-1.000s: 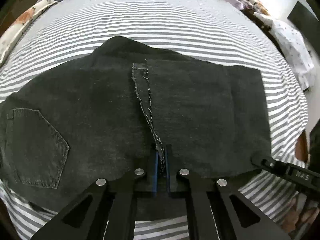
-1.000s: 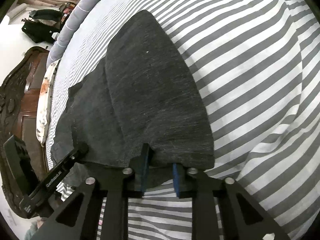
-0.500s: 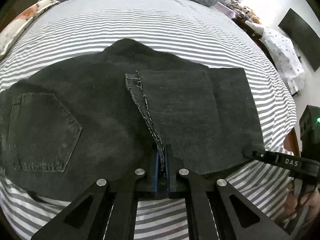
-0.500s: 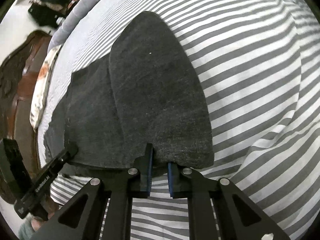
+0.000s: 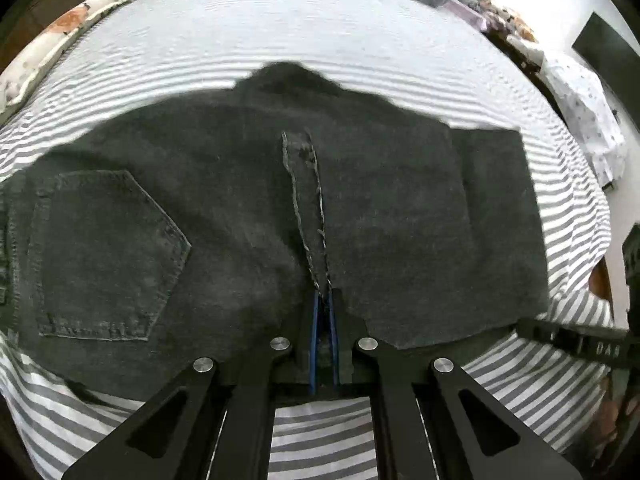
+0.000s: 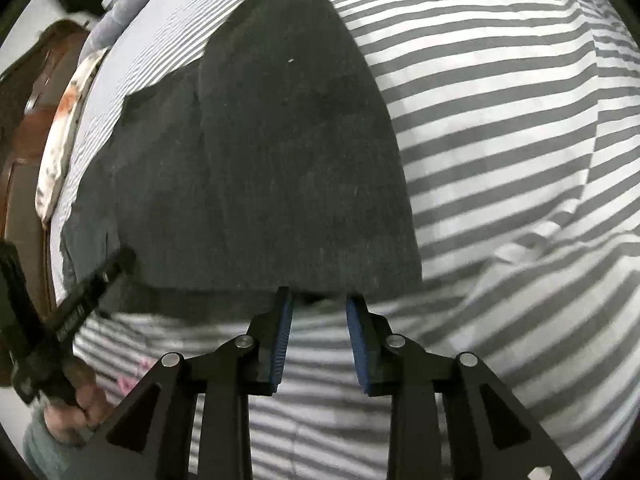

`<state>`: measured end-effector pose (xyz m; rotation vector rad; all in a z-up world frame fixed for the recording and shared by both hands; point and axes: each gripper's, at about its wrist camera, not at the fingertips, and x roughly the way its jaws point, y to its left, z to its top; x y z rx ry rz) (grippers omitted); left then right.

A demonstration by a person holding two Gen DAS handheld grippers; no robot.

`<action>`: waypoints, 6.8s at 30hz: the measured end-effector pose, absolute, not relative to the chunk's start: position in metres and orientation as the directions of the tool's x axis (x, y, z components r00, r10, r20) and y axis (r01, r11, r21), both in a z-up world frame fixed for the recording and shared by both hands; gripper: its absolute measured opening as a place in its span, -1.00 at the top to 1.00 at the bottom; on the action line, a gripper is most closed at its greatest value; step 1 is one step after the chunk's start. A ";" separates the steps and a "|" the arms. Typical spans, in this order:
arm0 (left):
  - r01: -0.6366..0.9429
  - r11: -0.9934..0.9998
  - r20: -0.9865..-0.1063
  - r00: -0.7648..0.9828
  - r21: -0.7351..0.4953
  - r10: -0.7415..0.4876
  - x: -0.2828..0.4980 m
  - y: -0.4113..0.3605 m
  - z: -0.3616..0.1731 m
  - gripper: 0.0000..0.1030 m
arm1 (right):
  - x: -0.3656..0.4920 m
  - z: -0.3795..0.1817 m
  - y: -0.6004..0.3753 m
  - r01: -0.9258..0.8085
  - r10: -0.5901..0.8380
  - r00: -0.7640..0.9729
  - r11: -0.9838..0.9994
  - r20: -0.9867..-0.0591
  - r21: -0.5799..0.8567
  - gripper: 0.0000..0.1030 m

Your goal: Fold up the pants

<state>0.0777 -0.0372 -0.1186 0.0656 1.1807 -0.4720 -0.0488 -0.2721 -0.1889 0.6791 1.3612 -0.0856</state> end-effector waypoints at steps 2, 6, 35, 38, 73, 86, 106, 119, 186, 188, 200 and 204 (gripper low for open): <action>0.384 0.903 -0.888 0.324 -0.191 -0.325 0.078 -0.034 -0.107 0.86 | -0.052 -0.177 -0.272 0.410 0.337 0.237 0.816 -0.911 0.408 0.45; 0.413 0.897 -0.841 0.419 -0.160 -0.343 0.073 -0.037 -0.084 0.67 | -0.047 -0.142 -0.273 0.322 0.274 0.295 0.874 -0.915 0.365 0.45; 0.429 0.892 -0.919 0.275 -0.144 -0.281 0.078 -0.053 -0.135 0.32 | -0.002 -0.171 -0.254 0.208 0.085 0.273 0.967 -0.958 0.144 0.16; 0.384 0.909 -0.921 0.273 -0.161 -0.278 0.078 -0.043 -0.135 0.20 | -0.022 -0.178 -0.245 0.208 0.083 0.261 0.968 -0.962 0.140 0.01; -0.473 0.468 -0.665 0.535 -0.746 -0.520 0.103 0.321 -0.178 0.11 | -0.017 -0.149 -0.213 0.219 0.147 0.350 0.947 -0.925 0.233 -0.14; -0.319 0.542 -0.617 0.556 -0.777 -0.557 0.124 0.300 -0.172 0.34 | -0.005 -0.149 -0.185 0.183 0.119 0.338 0.965 -0.933 0.190 -0.14; -0.368 0.692 -0.759 0.501 -0.621 -0.415 0.134 0.279 -0.157 0.41 | 0.011 -0.180 -0.174 0.187 0.114 0.276 0.968 -0.954 0.170 -0.14; -0.227 0.896 -0.811 0.547 -0.381 -0.206 0.127 0.216 -0.094 0.55 | 0.020 -0.188 -0.159 0.148 0.097 0.258 0.979 -0.961 0.139 -0.49; 0.593 0.772 -0.830 0.296 -0.228 -0.473 0.048 -0.147 -0.075 0.09 | -0.044 -0.161 -0.353 0.412 0.427 0.545 0.614 -0.722 0.674 -0.48; 0.548 0.808 -0.840 0.319 -0.215 -0.439 0.057 -0.128 -0.079 0.08 | -0.034 -0.163 -0.344 0.401 0.438 0.534 0.622 -0.723 0.673 -0.47; 0.326 0.934 -0.894 0.361 -0.145 -0.265 0.090 -0.045 -0.120 0.07 | 0.005 -0.177 -0.322 0.460 0.400 0.476 0.646 -0.783 0.610 0.51; 0.335 0.930 -0.889 0.364 -0.153 -0.278 0.088 -0.039 -0.118 0.07 | -0.006 -0.160 -0.314 0.431 0.355 0.495 0.692 -0.793 0.579 0.62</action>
